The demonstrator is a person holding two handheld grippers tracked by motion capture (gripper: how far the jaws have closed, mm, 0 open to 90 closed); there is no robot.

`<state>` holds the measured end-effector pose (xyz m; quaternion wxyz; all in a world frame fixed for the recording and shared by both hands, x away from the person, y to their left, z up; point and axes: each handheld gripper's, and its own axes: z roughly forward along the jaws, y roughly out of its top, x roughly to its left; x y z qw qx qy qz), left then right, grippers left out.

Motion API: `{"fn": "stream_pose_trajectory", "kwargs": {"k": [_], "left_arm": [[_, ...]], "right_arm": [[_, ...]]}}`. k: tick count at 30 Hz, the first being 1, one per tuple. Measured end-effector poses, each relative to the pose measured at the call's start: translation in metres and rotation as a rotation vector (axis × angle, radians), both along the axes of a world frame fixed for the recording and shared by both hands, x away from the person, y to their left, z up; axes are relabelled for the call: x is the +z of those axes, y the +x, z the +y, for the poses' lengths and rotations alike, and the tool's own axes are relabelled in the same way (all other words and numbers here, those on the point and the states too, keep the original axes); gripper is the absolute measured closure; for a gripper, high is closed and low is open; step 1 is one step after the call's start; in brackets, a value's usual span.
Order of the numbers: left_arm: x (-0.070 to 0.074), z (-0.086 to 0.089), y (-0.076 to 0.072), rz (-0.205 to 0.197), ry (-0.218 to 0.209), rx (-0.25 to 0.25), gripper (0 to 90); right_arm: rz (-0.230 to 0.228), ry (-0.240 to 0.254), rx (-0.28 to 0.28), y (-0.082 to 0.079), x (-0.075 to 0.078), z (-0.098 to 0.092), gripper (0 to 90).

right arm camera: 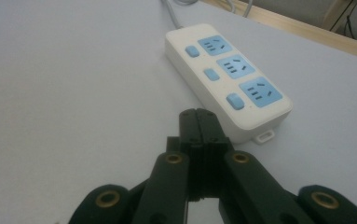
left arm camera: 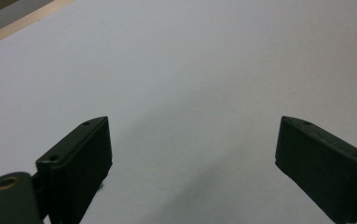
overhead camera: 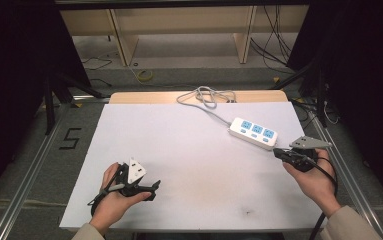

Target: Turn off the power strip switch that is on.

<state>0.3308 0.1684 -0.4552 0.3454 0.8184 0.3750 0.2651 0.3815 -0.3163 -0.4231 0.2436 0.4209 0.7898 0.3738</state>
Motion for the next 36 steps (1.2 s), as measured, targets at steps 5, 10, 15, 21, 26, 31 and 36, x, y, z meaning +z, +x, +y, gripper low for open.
{"fn": "stream_pose_trajectory", "kwargs": {"k": [5,10,15,21,26,31,36], "left_arm": [[0.000,0.000,0.000,0.001,0.002,-0.001,10.3],[0.000,0.000,0.000,-0.002,0.002,-0.001,10.3],[0.000,0.000,0.000,-0.004,-0.003,0.003,10.4],[0.000,0.000,0.000,0.001,0.002,0.001,10.5],[0.000,0.000,0.001,-0.004,-0.003,0.004,10.5],[0.000,0.000,0.000,-0.004,-0.004,0.004,10.5],[0.000,0.000,0.000,-0.004,-0.007,0.004,10.6]], "right_arm": [[0.006,-0.003,-0.012,0.008,0.000,0.001,90.0],[0.008,-0.012,-0.014,0.016,0.000,0.004,90.0],[0.010,-0.015,-0.018,0.023,0.001,0.007,90.0],[0.013,-0.022,-0.019,0.030,0.001,0.010,90.0],[0.016,-0.033,-0.028,0.037,0.001,0.012,90.0],[0.024,-0.038,-0.031,0.043,0.000,0.013,90.0],[0.036,-0.043,-0.035,0.051,-0.002,0.015,90.0]]}}
